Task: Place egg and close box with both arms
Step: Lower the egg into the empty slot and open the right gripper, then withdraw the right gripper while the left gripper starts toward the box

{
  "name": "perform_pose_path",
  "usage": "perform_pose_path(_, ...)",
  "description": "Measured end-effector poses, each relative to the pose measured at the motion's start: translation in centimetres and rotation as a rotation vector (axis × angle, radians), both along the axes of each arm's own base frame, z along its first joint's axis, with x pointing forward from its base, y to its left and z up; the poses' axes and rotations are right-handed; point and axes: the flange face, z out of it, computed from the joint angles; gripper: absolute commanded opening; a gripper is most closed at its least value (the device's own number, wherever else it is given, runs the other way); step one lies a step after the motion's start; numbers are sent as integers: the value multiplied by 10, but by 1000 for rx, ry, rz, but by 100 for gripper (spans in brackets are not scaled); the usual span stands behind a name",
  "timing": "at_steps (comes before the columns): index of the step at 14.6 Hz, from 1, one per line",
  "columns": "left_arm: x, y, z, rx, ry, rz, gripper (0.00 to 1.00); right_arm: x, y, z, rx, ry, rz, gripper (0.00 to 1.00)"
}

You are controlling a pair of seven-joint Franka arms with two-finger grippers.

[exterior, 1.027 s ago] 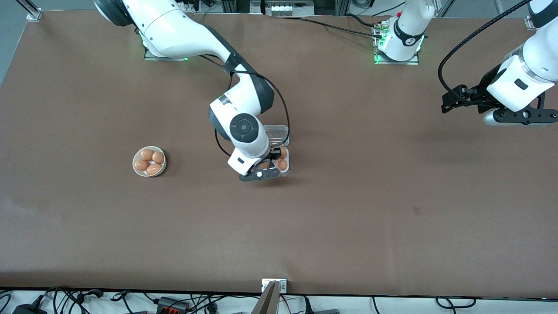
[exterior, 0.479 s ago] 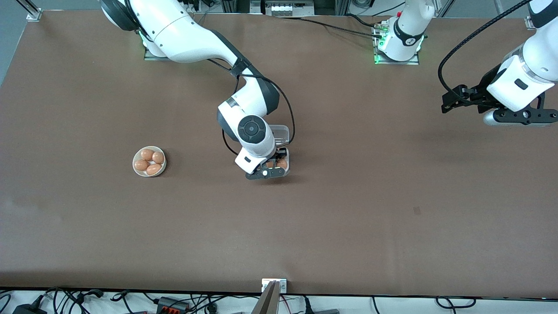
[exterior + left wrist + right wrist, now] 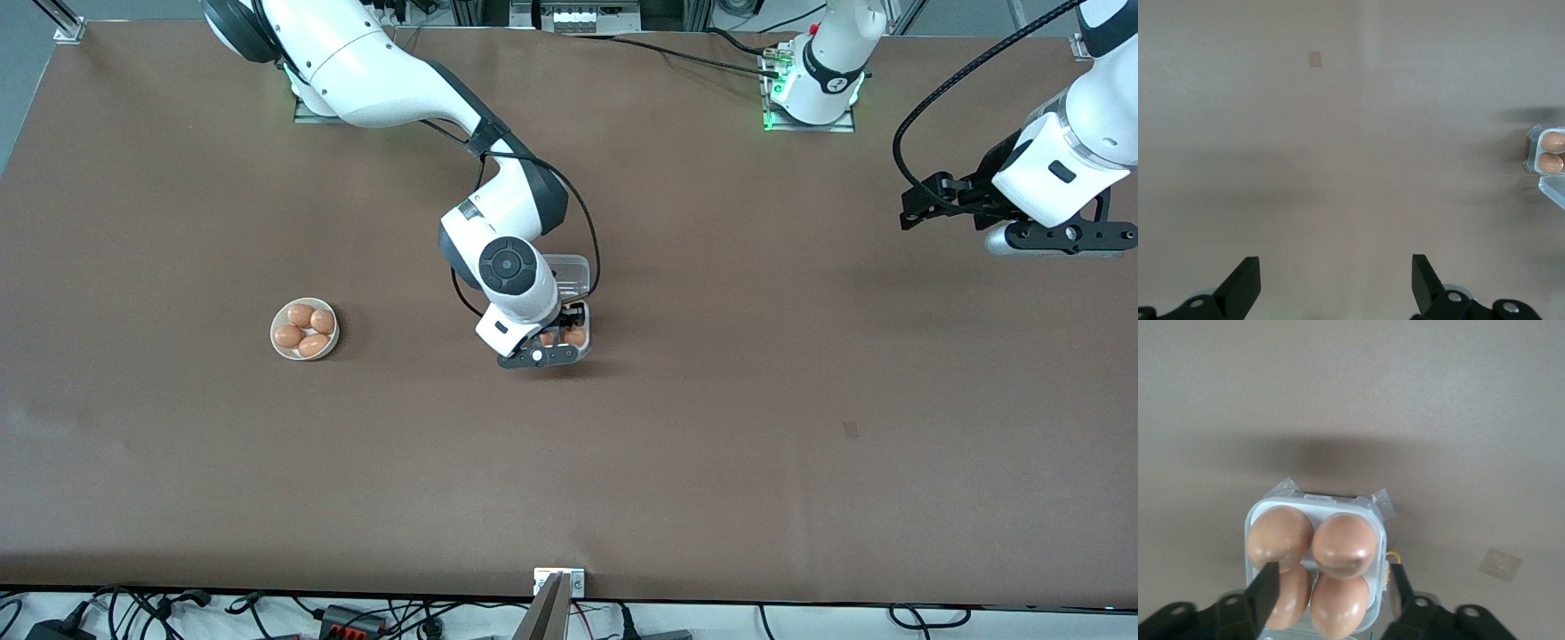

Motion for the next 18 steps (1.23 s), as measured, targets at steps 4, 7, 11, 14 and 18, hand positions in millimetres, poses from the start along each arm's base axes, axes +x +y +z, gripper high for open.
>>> perform_pose_path(4,0,0,0,0,0,4,100,24,-26,34,-25,24,-38,100)
perform_pose_path(7,0,1,0,0,0,5,100,56,-69,90,-33,26,-99,100)
perform_pose_path(11,0,0,0,0,0,4,100,102,-196,175,-47,24,-250,100)
perform_pose_path(14,0,-1,0,0,0,3,100,119,-305,208,-59,59,-290,100)
perform_pose_path(18,-2,-9,0,1,7,-13,100,123,-387,250,-43,18,-297,100)
